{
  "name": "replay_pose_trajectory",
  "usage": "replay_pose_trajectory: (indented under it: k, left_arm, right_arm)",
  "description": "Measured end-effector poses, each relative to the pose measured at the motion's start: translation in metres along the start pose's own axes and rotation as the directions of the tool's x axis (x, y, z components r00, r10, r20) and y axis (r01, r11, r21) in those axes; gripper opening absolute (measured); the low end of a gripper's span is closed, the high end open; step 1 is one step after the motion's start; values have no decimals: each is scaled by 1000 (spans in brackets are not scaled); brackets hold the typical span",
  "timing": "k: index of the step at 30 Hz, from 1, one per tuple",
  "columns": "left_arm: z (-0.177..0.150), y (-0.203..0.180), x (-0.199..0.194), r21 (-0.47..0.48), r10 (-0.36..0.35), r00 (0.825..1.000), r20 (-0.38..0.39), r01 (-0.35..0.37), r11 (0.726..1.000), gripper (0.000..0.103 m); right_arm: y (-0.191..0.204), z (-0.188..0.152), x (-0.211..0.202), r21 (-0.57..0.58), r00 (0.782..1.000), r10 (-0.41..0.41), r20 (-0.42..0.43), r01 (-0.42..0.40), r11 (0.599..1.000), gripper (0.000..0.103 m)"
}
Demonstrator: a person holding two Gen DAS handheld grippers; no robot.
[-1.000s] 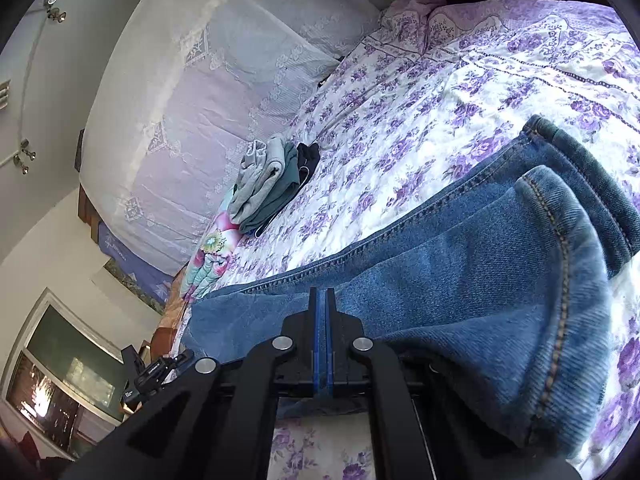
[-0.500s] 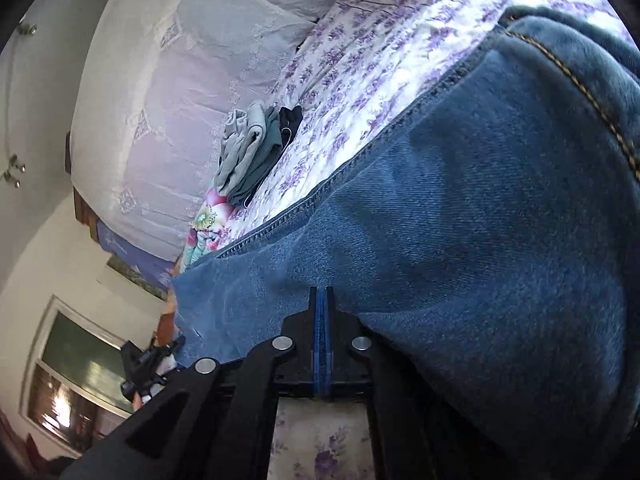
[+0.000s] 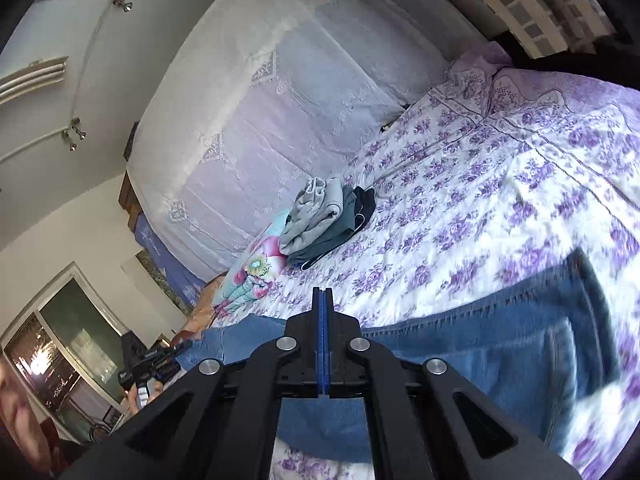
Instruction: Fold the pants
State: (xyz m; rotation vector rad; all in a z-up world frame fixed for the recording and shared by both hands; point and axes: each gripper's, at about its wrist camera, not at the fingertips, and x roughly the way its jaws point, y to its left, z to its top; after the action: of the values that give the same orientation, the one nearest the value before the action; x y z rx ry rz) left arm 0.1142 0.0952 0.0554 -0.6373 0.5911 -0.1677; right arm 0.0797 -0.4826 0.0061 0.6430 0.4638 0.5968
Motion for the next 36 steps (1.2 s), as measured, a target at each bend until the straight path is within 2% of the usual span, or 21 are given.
replay_pose_trajectory:
  k: [1, 2, 3, 4, 7, 8, 10, 13, 15, 17, 19, 20, 21, 23, 26, 29, 32, 34, 36]
  left_arm:
    - [6, -4, 6, 9, 18, 1000, 1, -18, 1000, 14]
    - [12, -8, 13, 15, 32, 999, 4, -32, 999, 14]
    - [17, -11, 18, 18, 32, 999, 9, -32, 999, 14]
    - [22, -13, 21, 22, 27, 1000, 16, -27, 999, 14]
    - [35, -20, 27, 31, 9, 999, 36, -11, 999, 14]
    - [35, -20, 29, 30, 7, 999, 34, -8, 1000, 14]
    - [37, -23, 32, 42, 10, 999, 38, -12, 999, 14]
    - [32, -24, 33, 53, 23, 998, 50, -25, 998, 14]
    - [29, -19, 32, 41, 13, 998, 56, -15, 999, 14]
    - [27, -13, 29, 24, 6, 999, 53, -8, 1000, 14]
    - [25, -8, 25, 15, -4, 999, 42, 3, 1000, 14]
    - [24, -5, 23, 15, -7, 999, 34, 6, 1000, 14]
    - [22, -4, 23, 18, -6, 999, 31, 5, 1000, 14]
    - [20, -2, 22, 23, 4, 1000, 29, -4, 1000, 14]
    - [16, 0, 21, 12, 1, 999, 40, -1, 1000, 14]
    - [13, 0, 20, 16, 6, 999, 44, -7, 1000, 14]
    - [13, -1, 20, 27, 22, 999, 37, -23, 999, 14]
    - [13, 0, 19, 21, 20, 999, 31, -21, 1000, 14]
    - [13, 1, 18, 22, 17, 999, 27, -18, 1000, 14]
  right_arm:
    - [-4, 1, 5, 34, 999, -12, -39, 13, 999, 8]
    - [-10, -2, 8, 87, 997, -17, -71, 23, 996, 32]
    - [-14, -9, 10, 132, 995, -15, -102, 29, 991, 76]
    - [-18, -18, 10, 177, 991, -24, -133, 47, 983, 81]
    - [-24, -46, -3, 261, 981, -54, -185, 102, 960, 80]
    - [-25, -55, -7, 304, 980, -43, -194, 102, 947, 79]
    - [-26, -73, -13, 412, 971, 30, -239, 73, 908, 79]
    - [-20, -92, -9, 478, 953, 81, -293, 72, 875, 79]
    - [-22, -98, -5, 476, 956, 51, -289, 97, 874, 77]
    - [-36, -101, 4, 507, 959, 12, -283, 139, 850, 68]
    - [-59, -112, 16, 596, 956, 12, -293, 173, 784, 60]
    - [-68, -117, 21, 634, 958, 20, -288, 175, 754, 46]
    - [-71, -118, 21, 638, 958, 7, -287, 186, 747, 38]
    - [-72, -121, 19, 643, 961, 10, -275, 176, 745, 32]
    - [-73, -123, 17, 625, 967, -5, -256, 170, 762, 18]
    - [-78, -124, 18, 658, 974, 16, -227, 142, 740, 18]
    - [-85, -127, 14, 719, 980, 34, -197, 121, 684, 19]
    - [-82, -128, 11, 730, 975, 37, -219, 138, 669, 21]
    - [-77, -130, 4, 732, 962, 38, -271, 181, 657, 37]
